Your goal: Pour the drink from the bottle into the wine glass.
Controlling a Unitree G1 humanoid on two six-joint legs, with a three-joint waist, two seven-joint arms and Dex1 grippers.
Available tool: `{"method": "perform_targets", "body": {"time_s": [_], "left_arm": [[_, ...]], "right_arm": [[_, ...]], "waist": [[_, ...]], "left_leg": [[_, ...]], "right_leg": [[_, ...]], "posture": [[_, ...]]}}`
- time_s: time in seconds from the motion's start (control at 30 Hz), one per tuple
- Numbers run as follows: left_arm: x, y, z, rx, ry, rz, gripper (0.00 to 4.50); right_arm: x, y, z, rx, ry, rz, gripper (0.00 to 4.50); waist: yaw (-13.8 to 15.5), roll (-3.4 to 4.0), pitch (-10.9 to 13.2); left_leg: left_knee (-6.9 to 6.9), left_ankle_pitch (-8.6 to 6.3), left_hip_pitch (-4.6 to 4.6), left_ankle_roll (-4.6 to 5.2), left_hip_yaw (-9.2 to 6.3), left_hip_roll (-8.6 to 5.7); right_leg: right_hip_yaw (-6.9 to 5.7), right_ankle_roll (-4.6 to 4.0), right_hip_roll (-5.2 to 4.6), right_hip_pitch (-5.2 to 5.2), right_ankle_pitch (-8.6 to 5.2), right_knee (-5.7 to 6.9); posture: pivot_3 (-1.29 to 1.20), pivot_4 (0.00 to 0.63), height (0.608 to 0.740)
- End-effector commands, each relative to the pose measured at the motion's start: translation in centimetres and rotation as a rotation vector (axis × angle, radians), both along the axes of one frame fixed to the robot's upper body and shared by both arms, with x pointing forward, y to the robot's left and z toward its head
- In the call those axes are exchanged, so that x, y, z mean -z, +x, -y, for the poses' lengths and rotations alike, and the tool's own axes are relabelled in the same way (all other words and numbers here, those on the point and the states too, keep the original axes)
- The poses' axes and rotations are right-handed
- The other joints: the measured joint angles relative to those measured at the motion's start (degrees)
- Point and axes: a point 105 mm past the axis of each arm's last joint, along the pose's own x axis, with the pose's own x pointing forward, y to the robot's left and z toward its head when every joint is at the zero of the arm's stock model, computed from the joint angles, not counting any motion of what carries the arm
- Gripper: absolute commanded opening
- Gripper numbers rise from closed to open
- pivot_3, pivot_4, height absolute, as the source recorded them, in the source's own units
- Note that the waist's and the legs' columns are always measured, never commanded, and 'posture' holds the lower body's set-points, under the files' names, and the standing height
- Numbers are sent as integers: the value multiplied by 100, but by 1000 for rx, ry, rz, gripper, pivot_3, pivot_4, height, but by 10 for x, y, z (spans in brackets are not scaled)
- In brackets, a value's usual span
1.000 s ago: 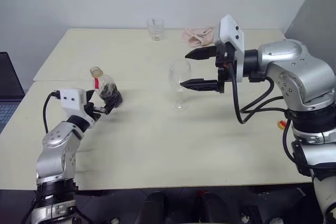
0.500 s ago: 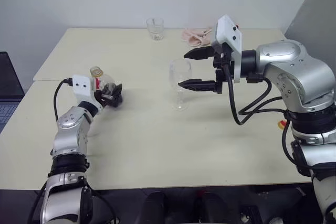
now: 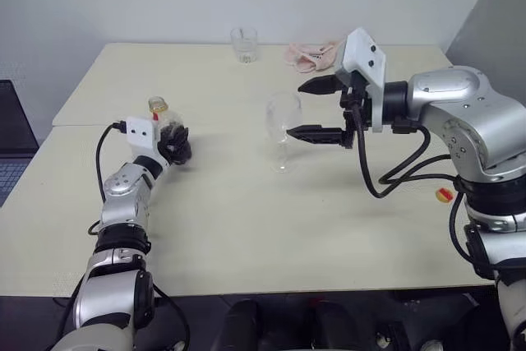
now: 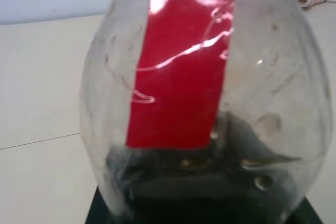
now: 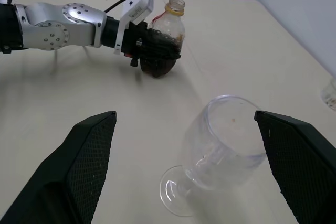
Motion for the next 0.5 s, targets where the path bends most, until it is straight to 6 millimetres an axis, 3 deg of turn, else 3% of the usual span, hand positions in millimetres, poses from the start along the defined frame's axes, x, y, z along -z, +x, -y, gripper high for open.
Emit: {"method": "perform_targets", "body": {"time_s": [0.03,0.13,0.23,0.43,0.5], "left_arm": [[-30,2,11,78,51,91,1115],[-59,4,28,175,148,155,1058],[-93,9,54,284,357,236,1043],[-146,16,104,415,661,422,1042],[-154,17,117,441,756,473,1042]], "right_arm": [[-9,0,23,88,17,47,4500],[6,0,52,185,10,3,4500],[26,-8,73,239,41,-33,4500],[68,-30,77,266,244,-84,4500],[82,-37,74,288,247,-87,4500]], "waist": [[15,-1,0],[56,-8,4],[120,-16,8],[138,-26,1],[127,-26,1]], "left_leg": [[2,0,-2,0,-1,0],[17,-1,-28,1,-9,-2],[30,0,-59,0,-16,-5],[32,10,-87,-13,5,-8],[31,10,-87,-12,11,-9]], "right_leg": [[-1,0,0,0,0,-1],[-10,6,-2,-6,4,-6],[-14,17,-3,-30,16,-8],[3,23,-3,-66,24,0],[5,24,-3,-67,23,0]], "posture": [[0,150,740],[0,150,740],[0,150,740],[0,150,740],[0,150,740]]}}
